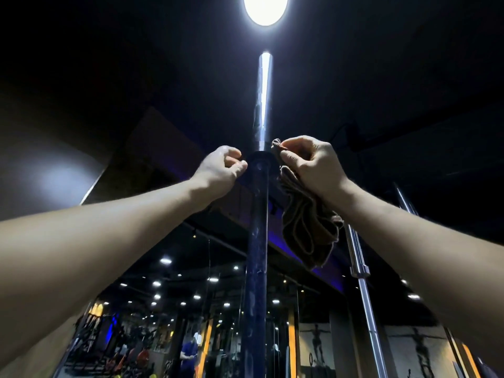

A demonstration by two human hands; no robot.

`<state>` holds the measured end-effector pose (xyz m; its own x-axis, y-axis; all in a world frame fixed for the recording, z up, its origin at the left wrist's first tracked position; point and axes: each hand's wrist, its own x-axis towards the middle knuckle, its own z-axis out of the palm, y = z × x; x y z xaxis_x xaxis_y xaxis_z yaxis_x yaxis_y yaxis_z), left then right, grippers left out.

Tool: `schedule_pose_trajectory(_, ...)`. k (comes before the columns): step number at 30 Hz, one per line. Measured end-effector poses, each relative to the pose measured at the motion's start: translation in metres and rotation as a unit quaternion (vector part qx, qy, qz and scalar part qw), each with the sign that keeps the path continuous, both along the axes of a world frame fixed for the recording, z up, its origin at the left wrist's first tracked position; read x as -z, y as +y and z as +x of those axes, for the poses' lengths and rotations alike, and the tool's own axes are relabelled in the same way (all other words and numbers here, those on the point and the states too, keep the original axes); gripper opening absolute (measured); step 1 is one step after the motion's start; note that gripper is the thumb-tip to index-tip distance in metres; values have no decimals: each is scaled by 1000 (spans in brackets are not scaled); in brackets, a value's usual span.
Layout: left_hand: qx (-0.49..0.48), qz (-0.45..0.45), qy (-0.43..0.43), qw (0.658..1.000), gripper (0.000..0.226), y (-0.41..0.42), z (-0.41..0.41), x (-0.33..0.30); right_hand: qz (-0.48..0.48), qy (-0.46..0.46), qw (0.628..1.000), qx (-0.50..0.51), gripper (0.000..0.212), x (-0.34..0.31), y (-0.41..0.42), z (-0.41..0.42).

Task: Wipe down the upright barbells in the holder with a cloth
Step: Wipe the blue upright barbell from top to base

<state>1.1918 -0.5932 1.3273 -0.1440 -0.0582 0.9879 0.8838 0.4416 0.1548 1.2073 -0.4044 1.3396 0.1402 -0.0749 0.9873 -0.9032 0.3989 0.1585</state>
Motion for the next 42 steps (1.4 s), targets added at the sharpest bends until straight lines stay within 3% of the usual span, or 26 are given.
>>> schedule_pose_trajectory(5,103,-113,-239,959,23,13,11,31,37,98,985,134,20,0,-23,4)
schedule_pose_trajectory(9,163,-121,-259,944,8,20,14,42,120,118,956,240,23,2,-28,-6)
schedule_pose_trajectory(16,265,-124,-287,912,8,28,1,60,117,134,934,308,25,7,4,-8)
schedule_pose_trajectory(21,269,-102,-266,920,7,36,-4,61,121,252,816,506,11,3,-20,1)
schedule_pose_trajectory(23,269,-96,-266,921,7,36,-5,60,130,251,794,538,15,2,-24,-1)
schedule_pose_trajectory(25,273,-93,-266,920,7,36,-8,60,128,205,825,510,17,3,-21,-4)
schedule_pose_trajectory(28,276,-91,-266,919,9,36,-8,60,97,143,913,368,22,5,-12,-6)
schedule_pose_trajectory(30,271,-88,-269,920,22,37,-9,60,77,120,935,324,22,4,-10,-5)
schedule_pose_trajectory(32,271,-83,-271,920,22,38,-9,60,83,110,910,390,22,4,-18,1)
schedule_pose_trajectory(36,279,-76,-267,919,7,38,-10,62,160,167,786,574,15,4,-49,18)
schedule_pose_trajectory(38,267,-76,-267,923,6,36,-10,63,185,169,781,572,12,-1,-46,14)
schedule_pose_trajectory(40,265,-77,-269,923,5,33,-10,61,167,183,850,465,15,-5,-27,-1)
schedule_pose_trajectory(42,271,-79,-270,921,10,30,-9,61,98,172,938,283,20,-2,-10,-15)
